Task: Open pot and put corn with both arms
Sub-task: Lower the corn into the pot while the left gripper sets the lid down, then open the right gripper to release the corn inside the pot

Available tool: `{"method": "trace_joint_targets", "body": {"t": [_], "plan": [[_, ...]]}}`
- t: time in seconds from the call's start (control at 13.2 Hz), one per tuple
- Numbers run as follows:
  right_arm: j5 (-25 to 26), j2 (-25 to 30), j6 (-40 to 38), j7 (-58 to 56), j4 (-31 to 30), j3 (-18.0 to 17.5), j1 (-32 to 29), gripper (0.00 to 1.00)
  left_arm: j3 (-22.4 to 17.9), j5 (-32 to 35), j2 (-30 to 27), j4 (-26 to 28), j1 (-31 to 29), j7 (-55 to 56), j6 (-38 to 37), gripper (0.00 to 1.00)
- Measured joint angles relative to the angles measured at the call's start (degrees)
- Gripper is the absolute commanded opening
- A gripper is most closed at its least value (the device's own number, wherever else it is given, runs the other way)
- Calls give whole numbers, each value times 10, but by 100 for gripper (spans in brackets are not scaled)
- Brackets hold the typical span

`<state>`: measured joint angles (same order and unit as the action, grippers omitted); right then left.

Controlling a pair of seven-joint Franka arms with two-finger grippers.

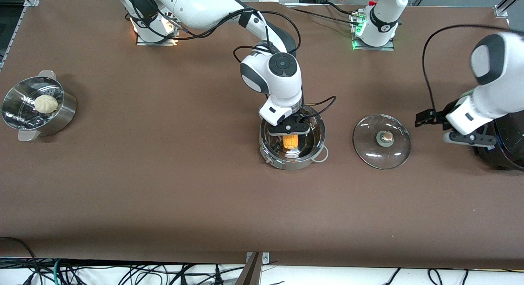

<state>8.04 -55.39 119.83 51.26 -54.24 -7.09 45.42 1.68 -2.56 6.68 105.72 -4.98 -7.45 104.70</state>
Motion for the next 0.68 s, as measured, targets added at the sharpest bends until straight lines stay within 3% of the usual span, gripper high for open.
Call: {"method": "trace_joint_targets", "body": {"t": [0.23,0.3,0.38,0.45,0.68], "plan": [[4,-12,9,0,0,0,2,30,15,31,-8,-106,-1,46,-141,100],[7,-14,10,0,0,0,3,38,20,37,-10,-133,-1,64,-177,100],[12,-15,10,0,0,0,5,64,22,40,-10,-153,-1,76,-199,100],[14,-16,10,0,0,0,5,99,23,41,-10,-164,-1,83,-209,100],[23,-17,10,0,0,0,8,100,21,41,-10,-170,-4,86,-214,100]]}}
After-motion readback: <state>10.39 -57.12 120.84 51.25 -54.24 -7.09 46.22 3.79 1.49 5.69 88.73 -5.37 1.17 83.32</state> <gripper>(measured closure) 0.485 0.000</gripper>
